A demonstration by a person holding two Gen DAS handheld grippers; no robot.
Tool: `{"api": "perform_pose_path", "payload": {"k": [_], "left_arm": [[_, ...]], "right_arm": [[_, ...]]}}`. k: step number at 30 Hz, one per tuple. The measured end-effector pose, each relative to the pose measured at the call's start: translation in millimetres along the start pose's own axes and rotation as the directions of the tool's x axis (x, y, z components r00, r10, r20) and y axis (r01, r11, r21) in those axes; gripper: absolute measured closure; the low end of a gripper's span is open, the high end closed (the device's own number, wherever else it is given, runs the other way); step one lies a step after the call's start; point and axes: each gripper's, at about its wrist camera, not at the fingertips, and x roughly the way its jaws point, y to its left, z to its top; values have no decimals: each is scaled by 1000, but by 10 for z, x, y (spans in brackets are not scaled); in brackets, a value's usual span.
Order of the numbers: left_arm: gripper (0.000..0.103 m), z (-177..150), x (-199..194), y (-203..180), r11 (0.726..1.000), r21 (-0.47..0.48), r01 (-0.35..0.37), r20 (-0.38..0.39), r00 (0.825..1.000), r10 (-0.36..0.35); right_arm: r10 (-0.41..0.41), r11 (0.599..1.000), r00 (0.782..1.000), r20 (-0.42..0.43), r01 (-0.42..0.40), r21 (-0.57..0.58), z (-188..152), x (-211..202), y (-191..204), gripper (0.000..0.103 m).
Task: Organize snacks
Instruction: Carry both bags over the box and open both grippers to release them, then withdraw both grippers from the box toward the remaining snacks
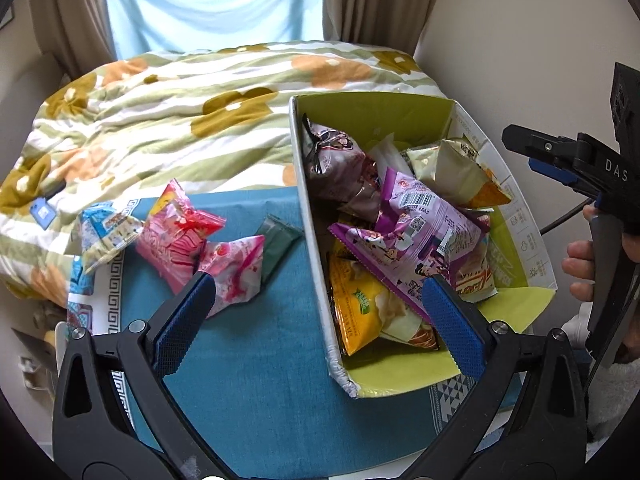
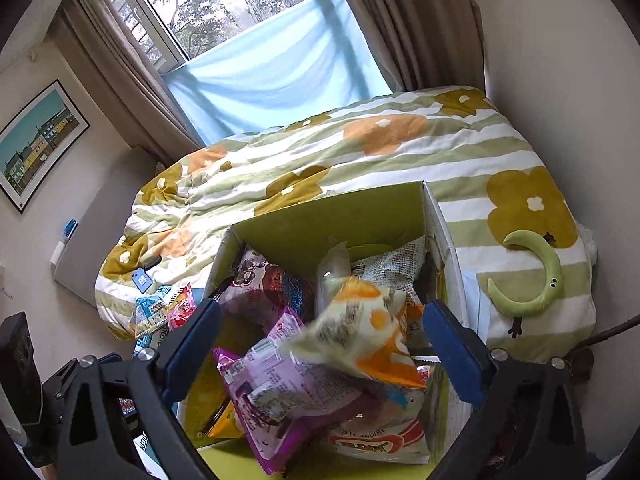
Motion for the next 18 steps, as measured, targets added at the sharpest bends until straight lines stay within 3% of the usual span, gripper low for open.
{"api": "perform_pose_path", "payload": {"k": [11,18], "left_arm": [[1,-270,-286,26,1000,-18,13,44,999,-12],[1,-509,-709,184,998,-56,-41,100,994,46]], "right_arm": [[-38,997,999,20,40,-70,-280,-290,171,3],[-28,991,999,41,33,-126,-391,-605,397,3]]}}
